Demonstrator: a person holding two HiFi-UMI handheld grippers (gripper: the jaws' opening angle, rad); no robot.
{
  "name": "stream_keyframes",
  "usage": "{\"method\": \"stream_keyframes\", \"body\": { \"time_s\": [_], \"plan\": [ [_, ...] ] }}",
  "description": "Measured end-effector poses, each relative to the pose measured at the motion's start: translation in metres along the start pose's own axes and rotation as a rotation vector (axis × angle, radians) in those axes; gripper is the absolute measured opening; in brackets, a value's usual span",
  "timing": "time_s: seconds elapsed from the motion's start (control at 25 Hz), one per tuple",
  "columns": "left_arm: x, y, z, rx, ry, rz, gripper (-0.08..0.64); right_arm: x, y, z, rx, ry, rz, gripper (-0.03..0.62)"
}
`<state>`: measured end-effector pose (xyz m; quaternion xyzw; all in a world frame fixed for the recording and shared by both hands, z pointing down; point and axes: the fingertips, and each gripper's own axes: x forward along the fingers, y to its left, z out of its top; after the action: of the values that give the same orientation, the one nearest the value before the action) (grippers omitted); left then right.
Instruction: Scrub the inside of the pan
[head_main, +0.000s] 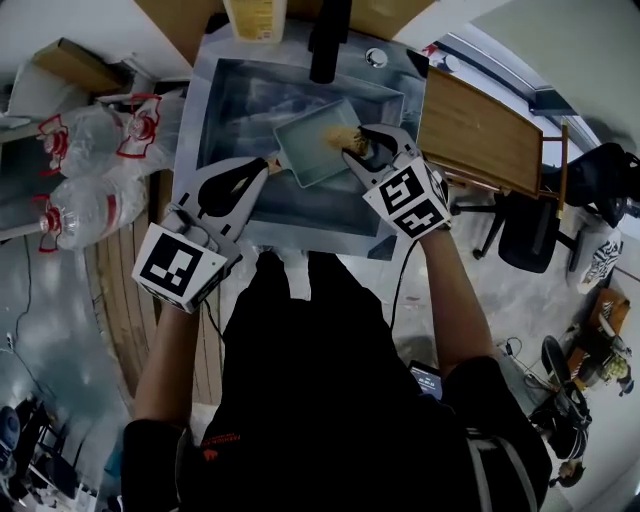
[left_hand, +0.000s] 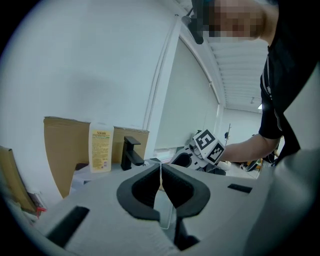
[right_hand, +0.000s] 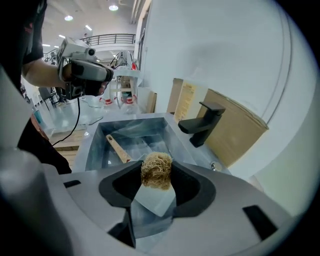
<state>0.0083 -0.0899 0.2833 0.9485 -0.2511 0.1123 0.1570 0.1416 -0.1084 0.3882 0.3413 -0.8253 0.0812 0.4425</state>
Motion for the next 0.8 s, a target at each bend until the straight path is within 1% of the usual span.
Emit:
{"method": "stream_keyframes", "body": {
  "time_s": [0.12,0.2,0.4,0.6,0.8],
  "plan": [
    [-0.005,-0.006,0.009,0.02,-0.002,0.003,0.026,-0.017,-0.005,0.005,0.001,-0.025,-0.038,0.179],
    [-0.009,-0.011,0.014,0.031,-0.005,0.0,0.026,-0.029,-0.006,0.008,0.025,-0.052,-0.056,0.179],
    [-0.014,-0.022,0.021,0.111,-0.025,-0.034,0.026,-0.056,-0.001,0.024,0.124,-0.178,-0.077,0.179],
    [-0.021,-0.031,0.027,0.138,-0.024,-0.058,0.026,-0.081,-0.001,0.031,0.196,-0.27,-0.112,0.179],
    [-0.028,-0.037,0.033,0.158,-0.029,-0.079,0.026,-0.106,-0.002,0.035,0.292,-0.358,-0.136,0.179]
  ]
}}
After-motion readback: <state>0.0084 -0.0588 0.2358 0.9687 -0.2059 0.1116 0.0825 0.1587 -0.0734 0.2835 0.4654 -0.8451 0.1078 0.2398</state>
